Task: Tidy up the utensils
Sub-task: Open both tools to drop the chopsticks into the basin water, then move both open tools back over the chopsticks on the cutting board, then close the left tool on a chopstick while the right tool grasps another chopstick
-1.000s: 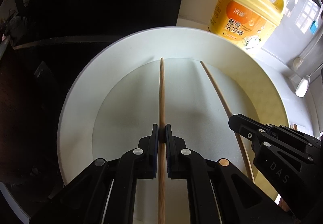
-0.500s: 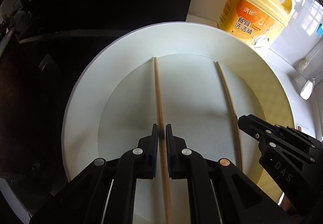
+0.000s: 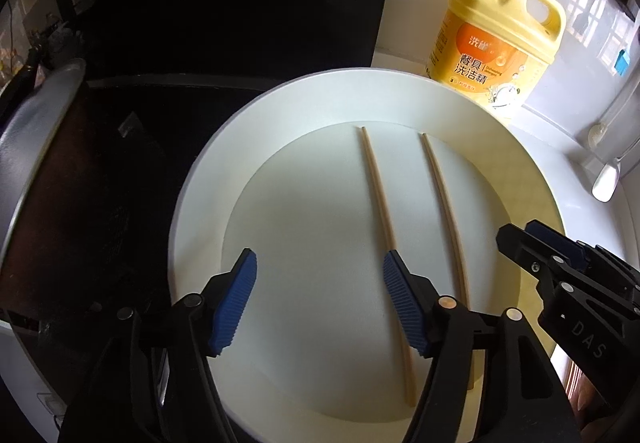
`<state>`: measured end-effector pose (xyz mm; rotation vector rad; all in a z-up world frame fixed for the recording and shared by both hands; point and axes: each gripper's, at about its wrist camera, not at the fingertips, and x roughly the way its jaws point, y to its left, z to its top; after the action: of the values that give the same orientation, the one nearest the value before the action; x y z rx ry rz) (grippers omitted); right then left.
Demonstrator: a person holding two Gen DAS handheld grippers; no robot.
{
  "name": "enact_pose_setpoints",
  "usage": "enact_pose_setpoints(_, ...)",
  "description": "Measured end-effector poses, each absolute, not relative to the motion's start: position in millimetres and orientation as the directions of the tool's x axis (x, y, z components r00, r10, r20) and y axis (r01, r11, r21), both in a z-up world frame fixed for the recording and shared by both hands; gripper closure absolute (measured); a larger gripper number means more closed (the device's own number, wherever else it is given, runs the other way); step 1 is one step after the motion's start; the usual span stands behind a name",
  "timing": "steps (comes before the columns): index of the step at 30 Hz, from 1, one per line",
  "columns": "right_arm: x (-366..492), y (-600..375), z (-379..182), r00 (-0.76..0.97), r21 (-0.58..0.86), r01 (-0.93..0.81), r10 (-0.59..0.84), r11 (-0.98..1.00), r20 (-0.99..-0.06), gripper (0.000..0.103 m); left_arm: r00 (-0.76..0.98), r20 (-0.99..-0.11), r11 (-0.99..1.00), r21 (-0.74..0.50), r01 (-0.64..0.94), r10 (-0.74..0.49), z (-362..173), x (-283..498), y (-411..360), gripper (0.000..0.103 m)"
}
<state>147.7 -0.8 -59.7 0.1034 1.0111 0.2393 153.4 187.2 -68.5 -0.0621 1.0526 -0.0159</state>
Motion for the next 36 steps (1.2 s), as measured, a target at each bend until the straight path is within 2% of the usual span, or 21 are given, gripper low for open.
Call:
enact_pose_setpoints(4,133,-8,-49,0.537,0.186,-0.156,0.241,0.970,-0.809,0.054,0.516,-0.856,0.999,-0.041,-0.031,-0.020,-56,138,184,0.024)
enact_pose_setpoints(12,93,-44,-30,0.589,0.185,-0.132,0.227,0.974,-0.776,0.041,0.550,-0.835,0.999,-0.030,-0.015,-0.017,-35,113,158,0.014)
enact_pose_setpoints(23,24,-138,-28,0.629,0.149,0.023,0.101,0.989,-0.771,0.041,0.585,-0.798,0.988,-0.075,0.136,-0.141,-19,73,71,0.013)
enact_pose_setpoints(29,-1,-193,-53,0.598,0.128,0.138,0.020,0.982,-0.801,0.041,0.582,-0.788,0.970,-0.076,0.230,-0.200,-19,50,17,0.013)
enact_pose_setpoints(36,-14,-228,-89,0.550,0.098,0.173,-0.013,0.980,-0.835,0.041,0.567,-0.797,0.961,-0.060,0.271,-0.210,-35,36,-28,0.013)
